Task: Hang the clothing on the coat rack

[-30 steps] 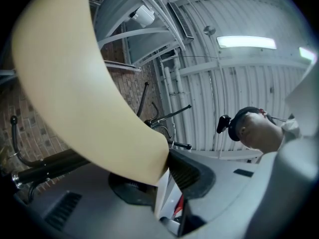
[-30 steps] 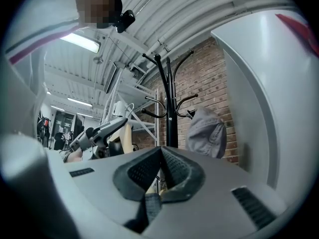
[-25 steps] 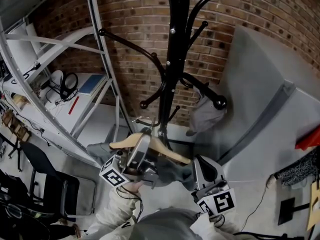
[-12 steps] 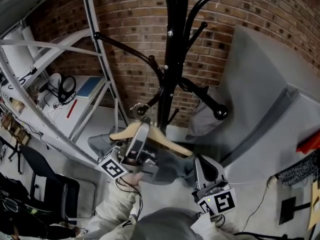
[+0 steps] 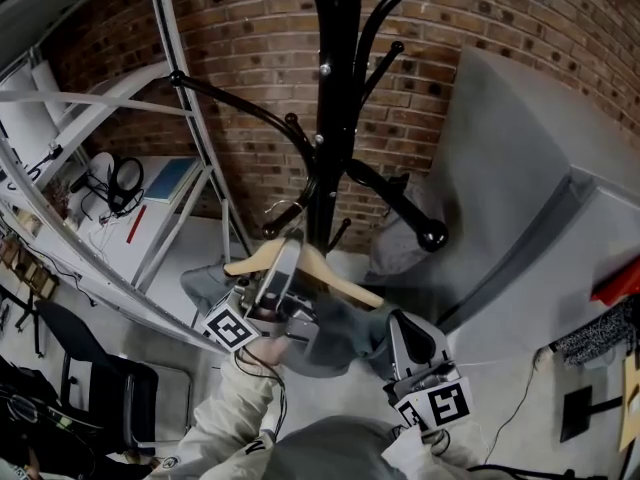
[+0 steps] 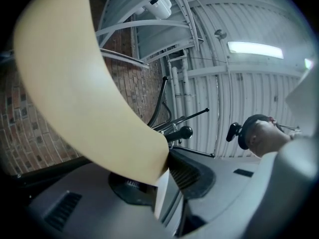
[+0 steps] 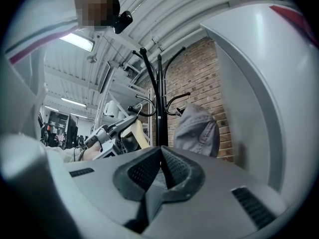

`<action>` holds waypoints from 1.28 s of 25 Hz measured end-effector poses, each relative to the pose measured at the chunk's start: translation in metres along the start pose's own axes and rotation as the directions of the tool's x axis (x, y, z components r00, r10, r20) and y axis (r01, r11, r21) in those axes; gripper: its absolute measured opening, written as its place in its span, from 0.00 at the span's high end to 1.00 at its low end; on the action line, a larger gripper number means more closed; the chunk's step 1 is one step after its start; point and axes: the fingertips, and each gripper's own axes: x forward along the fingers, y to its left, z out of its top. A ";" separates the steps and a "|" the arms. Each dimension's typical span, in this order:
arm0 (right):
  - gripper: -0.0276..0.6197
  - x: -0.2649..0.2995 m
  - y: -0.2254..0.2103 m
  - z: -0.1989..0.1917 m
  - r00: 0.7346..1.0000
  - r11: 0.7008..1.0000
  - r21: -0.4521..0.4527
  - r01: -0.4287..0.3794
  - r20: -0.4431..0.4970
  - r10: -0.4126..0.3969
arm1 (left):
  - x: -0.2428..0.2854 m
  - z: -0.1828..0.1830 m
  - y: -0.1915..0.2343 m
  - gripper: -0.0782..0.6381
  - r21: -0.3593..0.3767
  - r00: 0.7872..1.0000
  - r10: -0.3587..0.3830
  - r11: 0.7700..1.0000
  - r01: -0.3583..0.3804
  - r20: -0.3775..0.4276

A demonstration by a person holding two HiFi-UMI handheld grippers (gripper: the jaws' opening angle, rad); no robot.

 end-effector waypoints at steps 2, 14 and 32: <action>0.92 0.000 -0.003 -0.001 1.000 1.000 0.001 0.006 -0.004 -0.006 | 0.000 -0.003 0.007 0.76 -0.013 1.000 0.013 1.000 -0.013 -0.002; 0.92 -0.008 -0.008 -0.007 0.999 0.999 0.011 0.036 -0.021 -0.036 | -0.005 -0.013 0.035 0.76 -0.064 0.999 0.038 0.997 -0.038 0.001; 0.92 -0.015 -0.014 -0.011 0.998 0.999 0.029 0.041 -0.045 -0.040 | -0.008 -0.018 0.046 0.73 -0.079 1.000 0.029 0.996 -0.028 0.012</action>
